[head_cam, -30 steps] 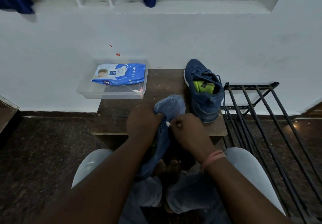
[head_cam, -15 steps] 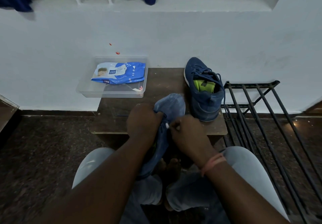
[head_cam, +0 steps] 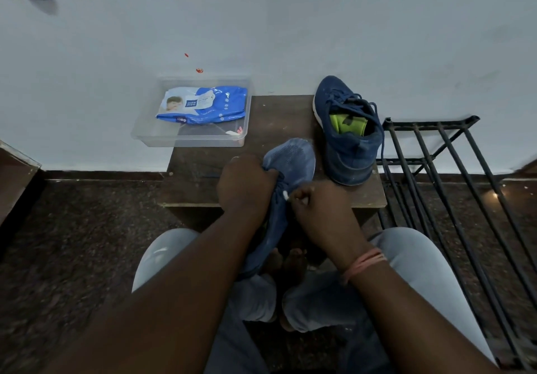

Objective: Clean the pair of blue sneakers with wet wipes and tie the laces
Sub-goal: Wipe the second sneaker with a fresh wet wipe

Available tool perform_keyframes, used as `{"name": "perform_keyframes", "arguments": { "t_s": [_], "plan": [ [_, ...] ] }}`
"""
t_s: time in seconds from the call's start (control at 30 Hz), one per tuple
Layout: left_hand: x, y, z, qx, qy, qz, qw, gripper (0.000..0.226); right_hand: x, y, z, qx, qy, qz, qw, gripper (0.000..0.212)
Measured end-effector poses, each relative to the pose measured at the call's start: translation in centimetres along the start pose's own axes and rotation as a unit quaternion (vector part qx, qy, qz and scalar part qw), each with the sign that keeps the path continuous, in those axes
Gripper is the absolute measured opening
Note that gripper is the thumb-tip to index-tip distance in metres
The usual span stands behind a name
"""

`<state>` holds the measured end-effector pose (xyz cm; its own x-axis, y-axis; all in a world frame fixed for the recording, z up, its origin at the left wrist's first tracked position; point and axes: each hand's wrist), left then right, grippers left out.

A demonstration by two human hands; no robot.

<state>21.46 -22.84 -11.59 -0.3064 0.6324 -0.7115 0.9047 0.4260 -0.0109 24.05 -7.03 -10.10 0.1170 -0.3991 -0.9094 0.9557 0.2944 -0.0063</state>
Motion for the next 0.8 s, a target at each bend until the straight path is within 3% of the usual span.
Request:
{"name": "perform_keyframes", "arguments": {
  "t_s": [0.13,0.3,0.43,0.67,0.8],
  "plan": [
    [0.0,-0.1,0.2,0.012,-0.006,0.009,1.000,0.037,0.6,-3.0,-2.4,0.027,0.035,-0.087,0.995,0.018],
    [-0.1,0.0,0.1,0.012,-0.002,-0.001,1.000,0.036,0.8,-2.3,-2.2,0.032,0.047,-0.116,0.992,0.016],
    [0.1,0.0,0.1,0.007,0.000,0.000,1.000,0.035,1.0,0.9,-0.2,-0.071,0.031,-0.060,0.995,0.021],
    [-0.2,0.0,0.1,0.007,0.001,0.002,1.000,0.032,1.2,-2.9,-1.5,0.058,0.035,-0.093,0.993,0.024],
    [0.0,0.1,0.2,0.009,0.006,-0.002,1.000,0.031,0.6,1.0,-0.1,0.033,-0.089,-0.005,0.995,0.034]
  ]
}}
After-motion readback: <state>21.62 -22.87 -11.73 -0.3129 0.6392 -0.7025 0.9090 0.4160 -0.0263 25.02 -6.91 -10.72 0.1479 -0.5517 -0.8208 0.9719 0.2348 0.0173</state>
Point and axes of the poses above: each hand's wrist, its own y-axis away from the middle knuckle, its own x-axis out of the palm, z = x × y, and after that the axes turned 14 degrees about y, right-handed
